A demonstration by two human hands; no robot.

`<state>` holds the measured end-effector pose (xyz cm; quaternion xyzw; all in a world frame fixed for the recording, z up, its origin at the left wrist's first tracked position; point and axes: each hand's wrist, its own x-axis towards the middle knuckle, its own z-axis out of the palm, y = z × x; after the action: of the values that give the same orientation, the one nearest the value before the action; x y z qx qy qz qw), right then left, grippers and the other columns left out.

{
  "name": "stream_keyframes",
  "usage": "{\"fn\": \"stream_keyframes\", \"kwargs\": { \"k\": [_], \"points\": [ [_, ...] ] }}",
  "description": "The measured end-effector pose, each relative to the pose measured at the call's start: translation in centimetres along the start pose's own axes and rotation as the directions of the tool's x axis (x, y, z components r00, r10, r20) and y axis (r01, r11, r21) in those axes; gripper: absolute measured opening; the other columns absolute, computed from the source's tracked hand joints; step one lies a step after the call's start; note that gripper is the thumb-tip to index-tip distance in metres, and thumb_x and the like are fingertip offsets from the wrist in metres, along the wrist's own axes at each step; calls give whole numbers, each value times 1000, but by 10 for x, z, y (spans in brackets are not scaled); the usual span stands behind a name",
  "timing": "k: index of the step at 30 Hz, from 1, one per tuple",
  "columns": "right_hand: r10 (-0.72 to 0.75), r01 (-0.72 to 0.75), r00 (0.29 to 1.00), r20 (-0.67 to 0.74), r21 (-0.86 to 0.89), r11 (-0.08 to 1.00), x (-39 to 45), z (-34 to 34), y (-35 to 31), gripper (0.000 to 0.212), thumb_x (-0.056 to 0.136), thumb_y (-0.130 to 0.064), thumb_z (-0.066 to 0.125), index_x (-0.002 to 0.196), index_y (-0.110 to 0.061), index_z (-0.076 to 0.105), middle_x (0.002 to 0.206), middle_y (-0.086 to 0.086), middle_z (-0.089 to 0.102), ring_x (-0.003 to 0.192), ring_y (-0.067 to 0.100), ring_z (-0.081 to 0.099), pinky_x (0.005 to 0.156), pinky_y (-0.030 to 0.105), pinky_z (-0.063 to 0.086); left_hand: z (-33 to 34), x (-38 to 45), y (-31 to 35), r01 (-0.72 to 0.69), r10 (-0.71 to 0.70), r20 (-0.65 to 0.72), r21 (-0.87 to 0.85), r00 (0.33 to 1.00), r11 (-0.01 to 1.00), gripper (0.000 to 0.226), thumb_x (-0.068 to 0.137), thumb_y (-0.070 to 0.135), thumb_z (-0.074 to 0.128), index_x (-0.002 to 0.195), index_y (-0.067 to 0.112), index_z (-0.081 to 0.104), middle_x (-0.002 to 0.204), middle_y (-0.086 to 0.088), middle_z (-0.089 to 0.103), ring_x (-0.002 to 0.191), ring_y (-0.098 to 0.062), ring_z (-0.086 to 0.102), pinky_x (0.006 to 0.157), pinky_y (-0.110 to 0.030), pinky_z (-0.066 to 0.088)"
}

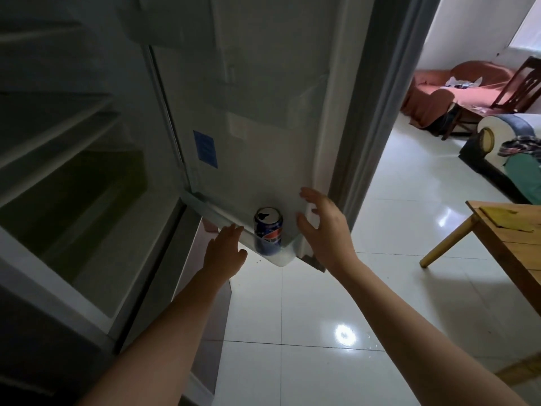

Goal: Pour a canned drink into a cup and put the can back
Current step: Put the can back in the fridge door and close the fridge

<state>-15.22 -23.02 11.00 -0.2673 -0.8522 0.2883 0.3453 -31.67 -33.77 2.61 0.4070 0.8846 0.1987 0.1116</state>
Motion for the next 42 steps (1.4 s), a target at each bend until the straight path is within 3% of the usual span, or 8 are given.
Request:
{"fn": "stream_keyframes", "kwargs": {
  "k": [7, 11, 16, 19, 22, 26, 35, 42],
  "points": [
    [-238, 259, 924, -299, 33, 965, 6, -63, 10, 36, 87, -17, 54, 117, 2, 54, 112, 20, 62, 101, 33, 60, 86, 35, 52, -4, -29, 36, 24, -83, -250, -232, 965, 972, 48, 91, 12, 52, 138, 13, 40, 143, -8, 43, 131, -24, 43, 105, -33, 37],
    [-227, 266, 893, -388, 49, 963, 24, -92, 25, 48, 86, -25, 49, 126, 0, 48, 125, 21, 51, 116, 32, 49, 95, 43, 48, -5, -42, 65, 44, -162, -324, -343, 932, 938, 46, 91, 16, 51, 136, 19, 41, 140, -5, 46, 129, -23, 44, 104, -38, 42],
    [-152, 187, 968, -199, 169, 968, 52, -114, 38, 66, 88, -6, 55, 144, -8, 21, 149, 12, 28, 137, 25, 28, 113, 40, 29, -10, -59, 99, 53, -226, -454, -363, 862, 930, 45, 88, 16, 56, 131, 22, 45, 134, -4, 50, 122, -23, 49, 95, -31, 43],
    [-119, 125, 992, -38, 274, 954, 63, -114, 39, 75, 89, -7, 55, 147, -15, 7, 152, 8, 23, 139, 24, 27, 112, 38, 28, -19, -69, 118, 35, -229, -521, -354, 822, 934, 51, 87, 18, 59, 136, 21, 42, 141, -5, 43, 128, -23, 44, 98, -30, 41],
    [-114, 107, 993, 2, 337, 935, 68, -113, 42, 74, 90, -7, 53, 147, -16, 7, 150, 10, 27, 137, 28, 30, 109, 47, 34, -31, -78, 136, -37, -161, -624, -291, 764, 956, 52, 86, 13, 60, 136, 11, 44, 139, -12, 46, 127, -25, 46, 101, -35, 44],
    [-138, 130, 990, -5, 359, 924, 69, -115, 46, 70, 89, -4, 52, 147, -14, 13, 146, 13, 33, 133, 28, 35, 107, 49, 37, -44, -87, 160, -59, -93, -702, -189, 707, 980, 50, 88, 14, 59, 135, 8, 43, 138, -13, 47, 127, -25, 45, 98, -24, 37],
    [-310, 289, 951, -11, 395, 872, 53, -117, 44, 63, 88, 5, 48, 144, -11, 23, 140, 13, 39, 124, 20, 44, 100, 44, 45, -53, -86, 185, -61, -42, -671, -130, 740, 990, 67, 90, 20, 56, 146, 17, 20, 155, -3, 21, 143, -17, 19, 115, -27, 19],
    [-458, 411, 889, 14, 417, 811, 33, -106, 31, 70, 86, 12, 43, 139, -27, 21, 132, -8, 38, 117, 2, 41, 96, 16, 40, -40, -97, 186, -91, -23, -646, -143, 763, 986, 71, 89, 21, 57, 146, 28, 16, 155, 5, 19, 142, -13, 17, 116, -33, 24]
  ]
}}
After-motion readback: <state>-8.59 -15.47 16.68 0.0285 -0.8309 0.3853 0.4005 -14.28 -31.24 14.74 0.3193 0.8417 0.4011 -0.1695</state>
